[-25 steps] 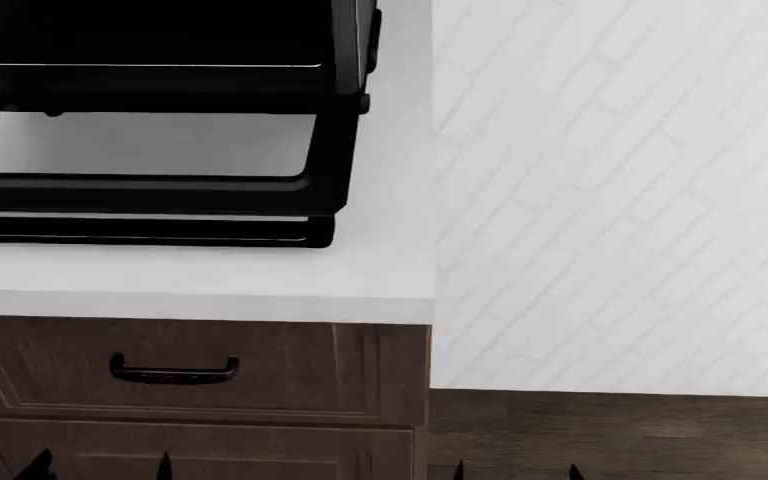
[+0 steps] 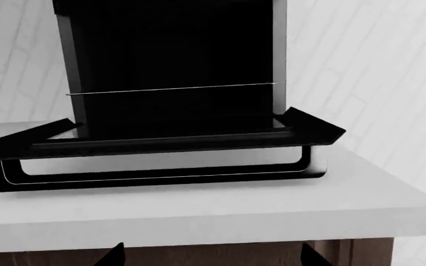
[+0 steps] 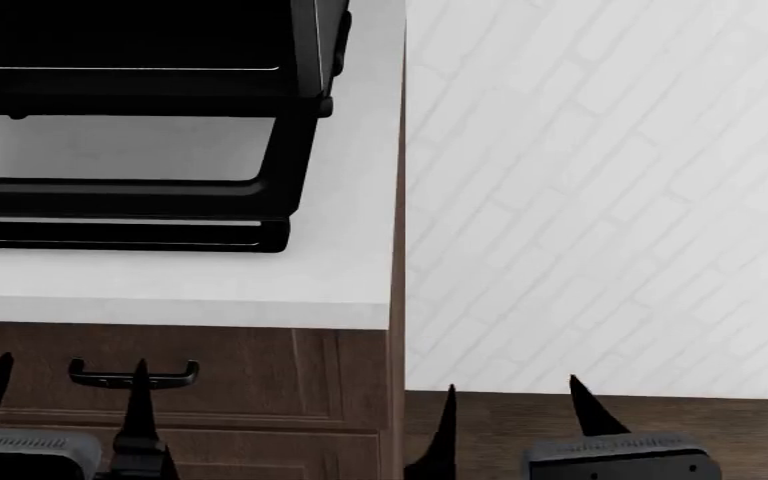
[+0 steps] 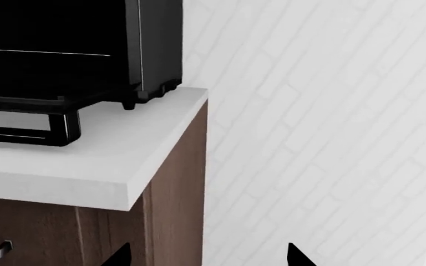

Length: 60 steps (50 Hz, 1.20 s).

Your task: Fully slide the toaster oven rack0 out.

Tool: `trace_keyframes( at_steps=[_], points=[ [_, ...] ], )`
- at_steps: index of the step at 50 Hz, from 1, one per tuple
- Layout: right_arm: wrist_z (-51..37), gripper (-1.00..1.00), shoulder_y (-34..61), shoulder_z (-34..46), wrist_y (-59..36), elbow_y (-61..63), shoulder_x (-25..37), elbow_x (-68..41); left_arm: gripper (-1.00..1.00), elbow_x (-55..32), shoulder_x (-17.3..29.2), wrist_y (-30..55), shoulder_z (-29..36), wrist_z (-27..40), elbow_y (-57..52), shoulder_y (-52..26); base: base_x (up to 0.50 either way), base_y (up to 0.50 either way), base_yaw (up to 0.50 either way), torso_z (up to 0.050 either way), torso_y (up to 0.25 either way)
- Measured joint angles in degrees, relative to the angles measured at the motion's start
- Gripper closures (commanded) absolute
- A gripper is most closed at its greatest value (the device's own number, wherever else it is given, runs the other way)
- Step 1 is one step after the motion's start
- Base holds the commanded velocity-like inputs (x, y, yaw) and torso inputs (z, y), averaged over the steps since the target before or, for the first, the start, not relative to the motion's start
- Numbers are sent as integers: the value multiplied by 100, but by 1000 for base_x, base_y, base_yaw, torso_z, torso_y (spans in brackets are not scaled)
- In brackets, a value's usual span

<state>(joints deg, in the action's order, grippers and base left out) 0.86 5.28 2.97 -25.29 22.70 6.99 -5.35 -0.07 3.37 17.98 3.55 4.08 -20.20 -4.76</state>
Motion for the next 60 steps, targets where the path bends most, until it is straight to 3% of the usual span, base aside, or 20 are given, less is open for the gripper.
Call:
trace_keyframes(
  at_steps=[10, 18, 32, 60],
  points=[
    [-1, -100, 883, 164, -1722, 1064, 318, -39, -100, 66, 149, 1114, 167, 72, -1103, -576, 0, 0, 0, 0, 0],
    [16, -100, 1388, 294, -2445, 1437, 469, -55, -100, 90, 234, 1626, 240, 134, -1533, -920, 0, 0, 0, 0, 0],
    [58, -100, 1848, 366, -2853, 1547, 557, -133, -100, 44, 321, 2301, 347, 183, -1857, -1390, 19, 0, 0, 0, 0],
    [34, -100, 2107, 323, -3122, 1774, 654, -246, -100, -119, 427, 2691, 395, 290, -2028, -1667, 422, -15, 0, 0, 0]
  ],
)
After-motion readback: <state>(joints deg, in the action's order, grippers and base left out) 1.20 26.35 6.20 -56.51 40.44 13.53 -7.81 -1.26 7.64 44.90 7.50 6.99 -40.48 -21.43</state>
